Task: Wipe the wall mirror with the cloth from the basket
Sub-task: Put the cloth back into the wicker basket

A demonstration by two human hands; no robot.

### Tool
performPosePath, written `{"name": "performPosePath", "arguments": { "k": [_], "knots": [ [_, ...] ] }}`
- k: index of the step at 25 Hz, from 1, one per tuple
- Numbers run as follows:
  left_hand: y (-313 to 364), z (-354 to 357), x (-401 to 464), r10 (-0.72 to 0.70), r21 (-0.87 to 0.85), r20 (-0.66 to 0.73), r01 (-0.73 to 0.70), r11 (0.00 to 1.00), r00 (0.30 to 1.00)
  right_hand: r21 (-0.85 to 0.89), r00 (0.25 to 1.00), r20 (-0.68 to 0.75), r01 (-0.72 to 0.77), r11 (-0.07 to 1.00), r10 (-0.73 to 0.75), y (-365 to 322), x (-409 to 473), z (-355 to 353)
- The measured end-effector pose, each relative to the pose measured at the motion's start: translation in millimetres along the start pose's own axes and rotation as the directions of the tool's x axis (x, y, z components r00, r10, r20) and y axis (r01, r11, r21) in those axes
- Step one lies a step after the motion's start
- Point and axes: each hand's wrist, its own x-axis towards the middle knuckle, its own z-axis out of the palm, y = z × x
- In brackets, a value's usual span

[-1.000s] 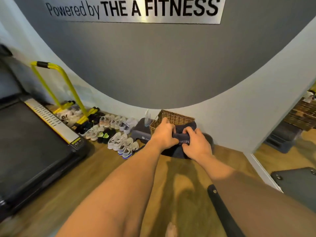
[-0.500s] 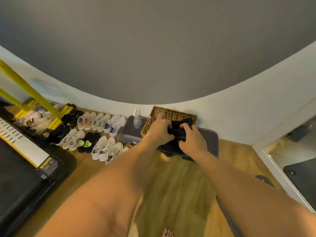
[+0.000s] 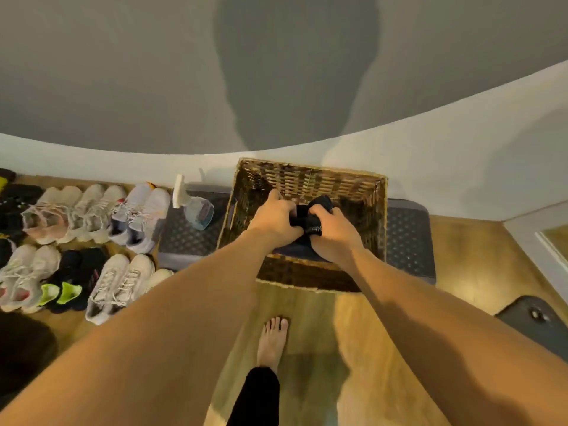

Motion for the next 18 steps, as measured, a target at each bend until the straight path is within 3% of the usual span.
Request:
{"name": "performPosePath", "arguments": {
  "k": [3, 7, 12, 18],
  "knots": [
    [-54, 50, 87, 0.016, 0.045, 0.109, -0.021, 0.999, 0.994, -0.066, 0.996, 0.081, -0.022, 0.998, 0.027, 43, 82, 58],
    [-99, 117, 155, 0.061, 0.118, 0.100, -0.073, 0.990, 0.993, -0.244, 0.974, 0.132, -0.148, 0.958, 0.184, 84, 142, 105],
    [-128, 178, 176, 0.046, 0.194, 0.332, -0.116, 0.974, 0.942, -0.330, 0.973, 0.186, -0.070, 0.941, 0.138, 106, 167, 156],
    [-122, 176, 177, -0.007, 0.214, 0.375, -0.079, 0.974, 0.927, -0.382, 0.957, 0.200, -0.120, 0.916, 0.209, 94, 170, 145]
  ]
}}
